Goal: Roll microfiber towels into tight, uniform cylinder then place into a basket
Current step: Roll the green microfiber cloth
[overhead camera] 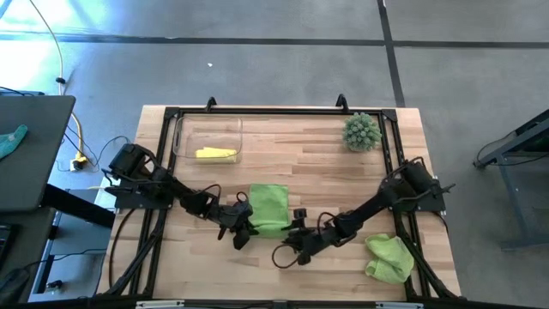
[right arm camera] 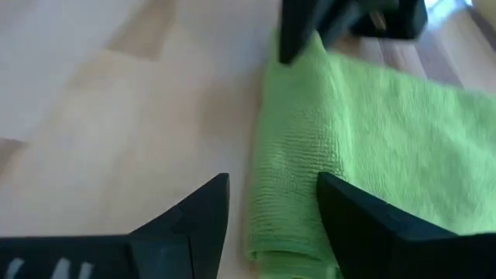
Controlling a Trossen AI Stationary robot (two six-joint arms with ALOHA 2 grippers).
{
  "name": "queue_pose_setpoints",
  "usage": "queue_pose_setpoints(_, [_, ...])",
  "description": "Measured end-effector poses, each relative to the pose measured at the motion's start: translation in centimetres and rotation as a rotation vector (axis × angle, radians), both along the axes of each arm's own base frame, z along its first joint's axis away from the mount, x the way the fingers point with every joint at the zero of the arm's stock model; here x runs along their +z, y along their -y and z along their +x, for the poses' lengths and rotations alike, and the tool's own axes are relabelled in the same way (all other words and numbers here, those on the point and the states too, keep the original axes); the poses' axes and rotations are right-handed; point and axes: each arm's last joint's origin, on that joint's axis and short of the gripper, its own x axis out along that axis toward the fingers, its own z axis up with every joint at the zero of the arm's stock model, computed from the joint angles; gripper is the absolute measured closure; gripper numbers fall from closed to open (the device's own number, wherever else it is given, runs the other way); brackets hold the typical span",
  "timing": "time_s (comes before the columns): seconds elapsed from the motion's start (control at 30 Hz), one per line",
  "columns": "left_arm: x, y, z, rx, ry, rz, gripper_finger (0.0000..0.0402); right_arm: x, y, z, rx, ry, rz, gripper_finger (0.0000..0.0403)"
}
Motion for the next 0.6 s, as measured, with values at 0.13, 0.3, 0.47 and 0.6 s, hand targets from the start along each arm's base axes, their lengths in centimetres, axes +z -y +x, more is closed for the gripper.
queue_pose_setpoints(0.13, [0.0,0.0,0.0,-0.001,0.002,0.006,0.0384,-1.9,0.8,0.5,-0.051,-0.043,0.068,0.0213])
queue_pose_setpoints(0.3, [0.0,0.1,0.0,-0.01,0.011,0.014,0.0373,-3.4,1.0,0.5,-0.147,-0.073,0.15,0.0213])
queue_pose_setpoints(0.47, [0.9,0.1,-0.3,-0.096,0.019,0.051,0.0327,-3.5,0.9,0.4,-0.214,-0.079,0.23,0.0233])
queue_pose_setpoints(0.6, [2.2,-0.1,-0.9,-0.168,0.022,0.14,0.0291,-3.5,0.9,0.4,-0.236,-0.084,0.27,0.0276])
